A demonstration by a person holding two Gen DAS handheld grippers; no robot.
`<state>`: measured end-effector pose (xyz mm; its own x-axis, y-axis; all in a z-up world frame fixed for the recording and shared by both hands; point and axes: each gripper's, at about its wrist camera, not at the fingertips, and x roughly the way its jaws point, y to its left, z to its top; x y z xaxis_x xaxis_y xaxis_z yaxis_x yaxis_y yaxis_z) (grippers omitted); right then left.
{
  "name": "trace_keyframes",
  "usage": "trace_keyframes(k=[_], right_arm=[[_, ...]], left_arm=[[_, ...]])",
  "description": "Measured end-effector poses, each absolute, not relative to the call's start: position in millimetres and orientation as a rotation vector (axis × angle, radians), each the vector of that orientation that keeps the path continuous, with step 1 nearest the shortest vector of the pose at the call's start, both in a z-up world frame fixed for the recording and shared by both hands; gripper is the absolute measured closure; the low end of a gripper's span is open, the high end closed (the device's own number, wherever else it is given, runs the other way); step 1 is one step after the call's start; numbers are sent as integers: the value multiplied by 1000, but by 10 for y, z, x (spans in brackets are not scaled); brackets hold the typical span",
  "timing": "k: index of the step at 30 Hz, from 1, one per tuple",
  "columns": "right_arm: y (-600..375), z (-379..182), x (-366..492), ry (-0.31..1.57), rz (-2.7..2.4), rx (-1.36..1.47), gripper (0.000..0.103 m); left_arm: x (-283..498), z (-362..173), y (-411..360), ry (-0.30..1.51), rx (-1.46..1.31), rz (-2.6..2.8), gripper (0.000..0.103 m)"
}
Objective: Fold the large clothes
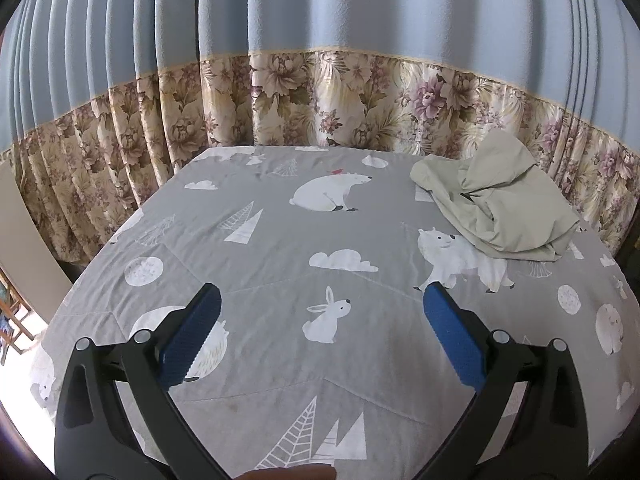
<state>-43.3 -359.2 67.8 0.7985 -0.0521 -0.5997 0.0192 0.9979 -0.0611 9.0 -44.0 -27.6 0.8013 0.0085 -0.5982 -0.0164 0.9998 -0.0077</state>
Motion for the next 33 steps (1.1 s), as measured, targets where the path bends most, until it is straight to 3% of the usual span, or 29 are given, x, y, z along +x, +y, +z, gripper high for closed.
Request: trace_keyframes(k=[33], right_arm=[[-3598,607,-401,653,-49,-42,2]], left_arm=[[94,-311,-468,641,-13,18,3]])
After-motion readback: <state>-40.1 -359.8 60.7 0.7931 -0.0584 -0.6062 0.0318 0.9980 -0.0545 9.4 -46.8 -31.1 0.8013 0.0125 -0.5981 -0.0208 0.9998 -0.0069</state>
